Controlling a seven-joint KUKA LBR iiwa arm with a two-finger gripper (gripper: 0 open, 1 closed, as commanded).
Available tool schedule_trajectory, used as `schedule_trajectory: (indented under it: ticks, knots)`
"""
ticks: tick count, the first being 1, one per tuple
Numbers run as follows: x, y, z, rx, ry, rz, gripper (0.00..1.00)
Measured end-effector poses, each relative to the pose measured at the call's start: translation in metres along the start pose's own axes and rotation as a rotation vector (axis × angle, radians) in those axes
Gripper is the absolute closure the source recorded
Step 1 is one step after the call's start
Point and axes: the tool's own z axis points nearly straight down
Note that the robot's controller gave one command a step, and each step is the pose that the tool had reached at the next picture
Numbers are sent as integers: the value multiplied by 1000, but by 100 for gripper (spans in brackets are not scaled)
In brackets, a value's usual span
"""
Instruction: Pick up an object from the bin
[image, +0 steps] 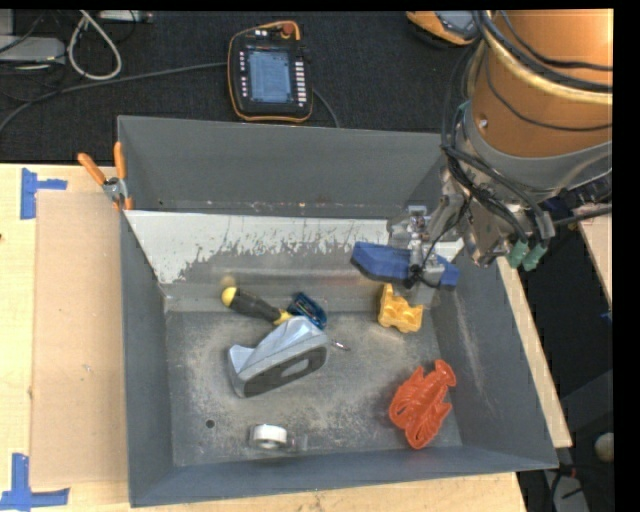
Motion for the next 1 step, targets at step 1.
schedule_trajectory:
  ticks: [1]
  knots:
    - [-2,-24,84,0,-4,-221,0]
